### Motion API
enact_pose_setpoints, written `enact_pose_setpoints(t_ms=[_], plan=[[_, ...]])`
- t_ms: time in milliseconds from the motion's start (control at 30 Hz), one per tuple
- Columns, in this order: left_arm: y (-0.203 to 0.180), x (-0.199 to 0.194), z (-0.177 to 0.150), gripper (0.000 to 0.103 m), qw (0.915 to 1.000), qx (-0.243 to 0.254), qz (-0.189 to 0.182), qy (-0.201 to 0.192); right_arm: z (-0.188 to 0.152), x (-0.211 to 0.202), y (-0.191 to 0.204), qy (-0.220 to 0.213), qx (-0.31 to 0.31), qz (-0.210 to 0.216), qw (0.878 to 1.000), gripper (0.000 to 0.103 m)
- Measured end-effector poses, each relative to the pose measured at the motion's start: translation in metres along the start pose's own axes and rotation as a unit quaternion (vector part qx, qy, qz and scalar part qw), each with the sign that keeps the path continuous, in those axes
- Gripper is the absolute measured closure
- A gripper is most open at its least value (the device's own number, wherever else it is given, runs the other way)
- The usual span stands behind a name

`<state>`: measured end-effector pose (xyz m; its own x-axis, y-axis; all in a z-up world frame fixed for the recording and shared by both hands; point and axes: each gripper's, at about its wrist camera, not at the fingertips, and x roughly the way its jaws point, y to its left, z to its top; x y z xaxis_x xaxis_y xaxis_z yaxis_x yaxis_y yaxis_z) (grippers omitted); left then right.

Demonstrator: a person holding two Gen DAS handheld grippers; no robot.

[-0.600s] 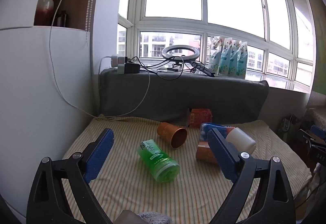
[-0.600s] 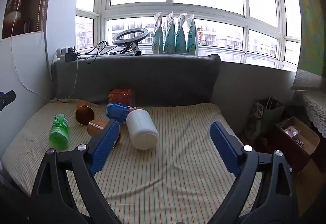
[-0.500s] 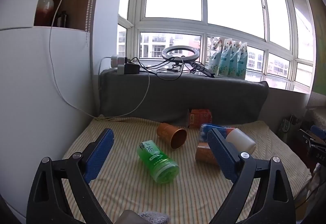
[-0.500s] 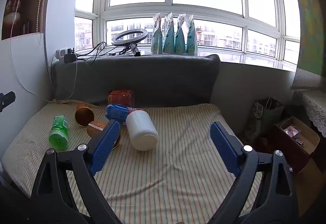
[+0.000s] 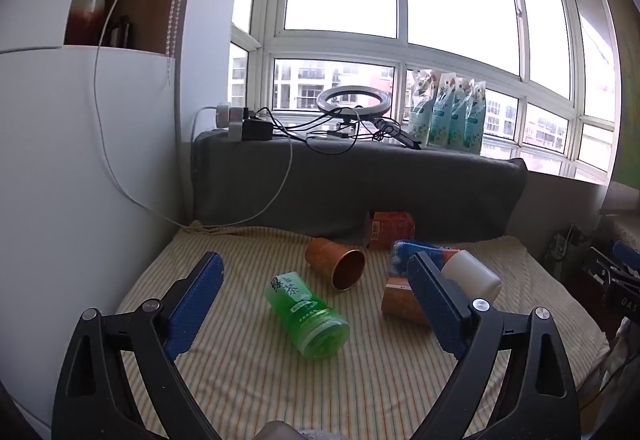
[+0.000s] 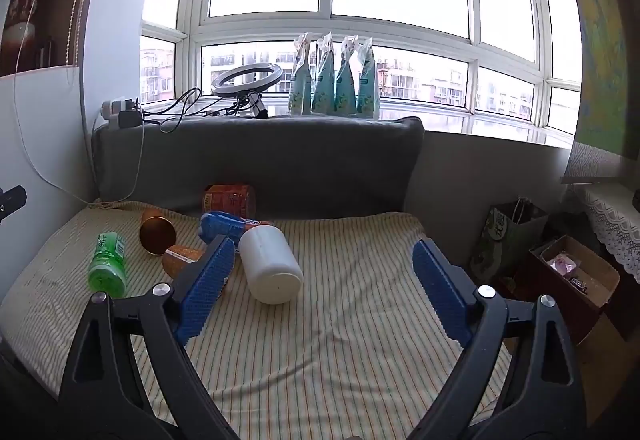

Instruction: Flip cup upright

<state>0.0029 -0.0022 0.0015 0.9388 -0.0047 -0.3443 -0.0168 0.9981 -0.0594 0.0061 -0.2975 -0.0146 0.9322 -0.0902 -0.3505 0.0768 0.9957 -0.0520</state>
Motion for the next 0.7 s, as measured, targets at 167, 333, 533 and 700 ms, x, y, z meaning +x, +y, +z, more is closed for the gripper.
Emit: enact_pose_setpoints(t_ms=[167, 333, 533, 700], plan=[[-0.0002, -0.0019, 0.0011, 0.01, 1.0, -0.001, -0.002, -0.003, 0.0008, -0.0007, -0.0006, -0.005, 0.002, -0.002, 1.0, 0.01], [0.0021, -0.0012, -0.0002, 0.01, 1.0, -0.003, -0.003, -0.002, 0.001, -0.0014, -0.0011, -0.009, 0.006, 0.001, 1.0, 0.01], [0.0019, 0.0012, -0.0016, 0.01, 1.0, -0.003, -0.005, 0.002, 0.0024, 0.0014, -0.0029, -0.003, 0.017, 0.016, 1.0, 0.01], [0.0015, 0.0014, -0.0032, 0.01, 1.0, -0.002, -0.005, 0.001, 0.0023, 0.0026, -0.0008, -0.004, 0.013, 0.014, 1.0, 0.01]])
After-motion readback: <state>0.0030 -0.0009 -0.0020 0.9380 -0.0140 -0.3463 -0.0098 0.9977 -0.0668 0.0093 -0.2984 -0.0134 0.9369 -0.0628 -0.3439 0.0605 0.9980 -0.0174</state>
